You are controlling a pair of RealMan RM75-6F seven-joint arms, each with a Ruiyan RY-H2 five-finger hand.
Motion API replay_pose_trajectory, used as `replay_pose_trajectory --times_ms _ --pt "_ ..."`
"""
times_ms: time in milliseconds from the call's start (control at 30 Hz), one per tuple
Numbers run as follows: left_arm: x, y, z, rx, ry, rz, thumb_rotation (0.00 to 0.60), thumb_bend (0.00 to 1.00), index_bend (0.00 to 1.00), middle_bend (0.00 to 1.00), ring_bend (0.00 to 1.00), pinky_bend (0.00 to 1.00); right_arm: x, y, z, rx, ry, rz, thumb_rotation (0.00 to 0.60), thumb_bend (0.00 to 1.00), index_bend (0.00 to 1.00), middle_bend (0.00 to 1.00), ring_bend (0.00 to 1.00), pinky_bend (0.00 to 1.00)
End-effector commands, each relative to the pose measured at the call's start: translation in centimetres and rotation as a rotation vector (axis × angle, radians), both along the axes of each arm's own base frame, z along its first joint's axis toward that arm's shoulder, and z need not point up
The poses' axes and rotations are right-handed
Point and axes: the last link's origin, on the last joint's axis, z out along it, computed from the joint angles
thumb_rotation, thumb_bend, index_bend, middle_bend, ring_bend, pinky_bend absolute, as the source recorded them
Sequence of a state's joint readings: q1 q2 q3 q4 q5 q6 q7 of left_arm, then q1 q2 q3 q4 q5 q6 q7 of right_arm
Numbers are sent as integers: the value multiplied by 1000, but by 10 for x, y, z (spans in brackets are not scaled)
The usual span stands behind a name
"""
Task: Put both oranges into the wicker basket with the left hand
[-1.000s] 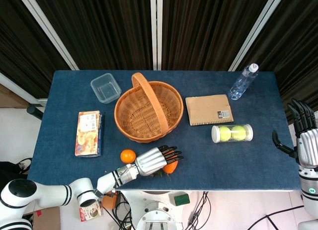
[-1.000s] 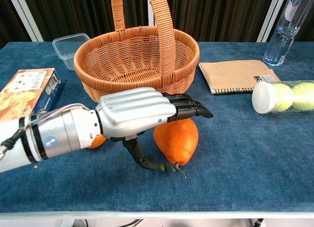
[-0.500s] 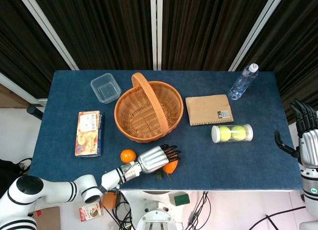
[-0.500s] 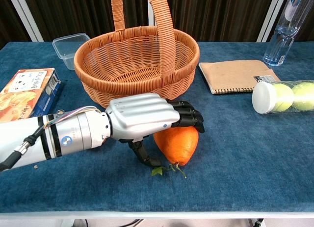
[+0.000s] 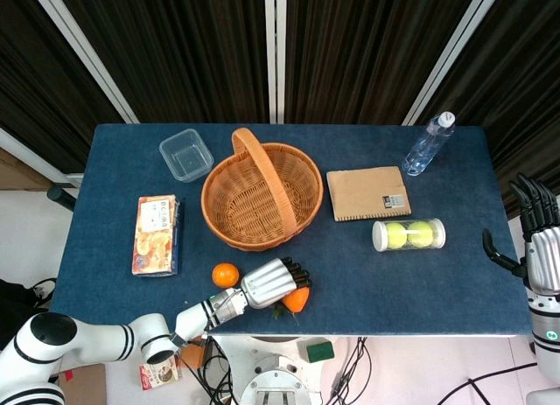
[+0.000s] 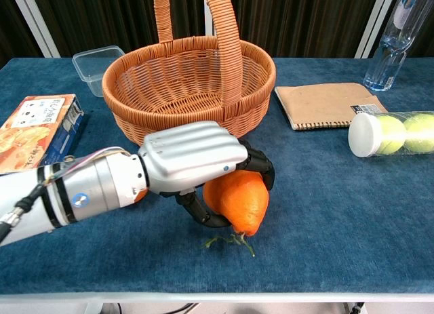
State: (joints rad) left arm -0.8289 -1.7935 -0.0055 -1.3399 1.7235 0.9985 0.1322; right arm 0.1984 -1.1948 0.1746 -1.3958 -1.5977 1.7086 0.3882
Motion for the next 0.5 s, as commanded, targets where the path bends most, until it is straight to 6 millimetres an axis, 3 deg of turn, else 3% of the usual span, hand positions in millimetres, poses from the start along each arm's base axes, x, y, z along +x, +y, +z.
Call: replay_pose_trajectory --times_ms 33,333,500 --pt "-5 -10 29 -9 -95 38 600 284 478 459 350 404 -1 -1 0 -1 -1 -3 600 439 0 0 0 0" --pt "-39 -11 116 117 -121 127 600 282 477 459 350 404 0 -2 -3 10 -11 1 600 438 0 0 0 0" --pt "-46 15 158 231 -105 198 600 282 476 459 350 406 6 0 0 -3 -11 18 600 439 0 0 0 0"
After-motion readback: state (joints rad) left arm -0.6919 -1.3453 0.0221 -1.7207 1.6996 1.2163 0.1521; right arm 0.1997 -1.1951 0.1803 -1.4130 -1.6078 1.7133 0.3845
